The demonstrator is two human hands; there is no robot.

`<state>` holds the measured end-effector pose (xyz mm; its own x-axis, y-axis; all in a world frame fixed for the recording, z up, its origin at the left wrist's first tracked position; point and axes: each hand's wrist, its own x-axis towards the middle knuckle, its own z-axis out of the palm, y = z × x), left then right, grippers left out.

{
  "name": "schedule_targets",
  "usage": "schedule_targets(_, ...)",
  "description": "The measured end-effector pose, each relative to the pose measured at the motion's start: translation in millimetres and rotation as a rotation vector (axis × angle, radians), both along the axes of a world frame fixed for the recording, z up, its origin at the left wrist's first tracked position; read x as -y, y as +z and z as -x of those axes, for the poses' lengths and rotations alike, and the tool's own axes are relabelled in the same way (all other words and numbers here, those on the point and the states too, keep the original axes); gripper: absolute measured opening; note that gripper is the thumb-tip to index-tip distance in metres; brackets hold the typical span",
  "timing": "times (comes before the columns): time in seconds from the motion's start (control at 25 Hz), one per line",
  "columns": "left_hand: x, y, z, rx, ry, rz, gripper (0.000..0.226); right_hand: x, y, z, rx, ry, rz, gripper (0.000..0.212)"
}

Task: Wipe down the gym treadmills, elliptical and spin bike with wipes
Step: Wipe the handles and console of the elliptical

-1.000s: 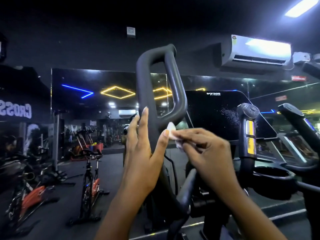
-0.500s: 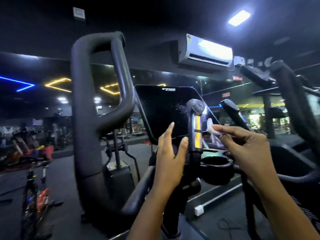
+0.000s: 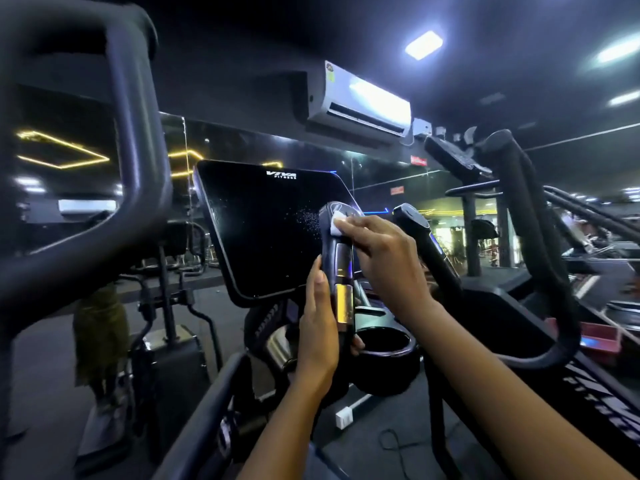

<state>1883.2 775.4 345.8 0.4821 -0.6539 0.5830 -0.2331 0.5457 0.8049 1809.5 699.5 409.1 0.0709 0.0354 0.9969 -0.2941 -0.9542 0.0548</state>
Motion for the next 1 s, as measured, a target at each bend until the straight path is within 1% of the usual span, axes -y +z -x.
schedule_targets(0.08,5.7,-3.2,-2.0,-0.003,0.002,0.012,0.071,-1.9,-23.2,0.9,-0.017,-0.115,0.085,0.038)
schedule_targets(0.12,8.6,-4.9,-3.4,-0.008,-0.008,0.03,0.076,-5.2,-37.6,1.9,-0.019,-0.119,0.105,0.037)
schedule_targets(0.2,13.5,-8.2,-8.0,-0.026,-0.042,0.066,0.086,-13.7,-66.3,4.0,0.013,-0.053,0.099,0.031)
schedule_targets(0.24,14.8,-9.3,-9.8,-0.028,-0.041,0.077,0.087,-17.7,-79.7,4.4,0.04,-0.007,0.079,0.029)
schedule_targets(0.36,14.5,-8.3,-9.1,-0.003,0.001,0.07,0.078,-26.8,-112.4,4.9,0.09,0.131,-0.007,0.029)
schedule_targets(0.44,16.6,-11.2,-11.2,0.025,0.01,0.076,0.076,-25.1,-112.3,8.0,0.138,0.267,-0.13,0.027)
schedule_targets(0.56,12.0,-11.8,-10.2,0.075,-0.003,0.05,0.065,-0.5,-72.1,7.1,0.312,0.489,-0.453,0.027)
schedule_targets(0.64,6.0,-10.6,-4.5,0.098,-0.003,0.04,0.063,12.1,-44.7,0.4,0.316,0.607,-0.615,0.032)
schedule_targets(0.68,5.1,-10.0,-3.5,0.118,0.004,0.033,0.064,13.3,-40.9,-4.6,0.29,0.65,-0.641,0.033)
schedule_targets(0.72,4.9,-9.5,-3.7,0.143,0.016,0.019,0.063,10.4,-43.6,-9.5,0.266,0.669,-0.641,0.033)
schedule_targets(0.8,6.6,-9.6,-7.1,0.181,0.036,0.008,0.062,0.4,-62.2,-14.3,0.258,0.638,-0.595,0.033)
schedule_targets(0.88,7.7,-9.9,-10.9,0.198,0.056,0.019,0.06,-5.3,-85.4,-12.6,0.29,0.616,-0.516,0.031)
schedule_targets(1.0,9.7,-12.3,-13.8,0.251,0.155,0.034,0.06,-16.0,-120.1,-10.6,0.313,0.561,-0.38,0.033)
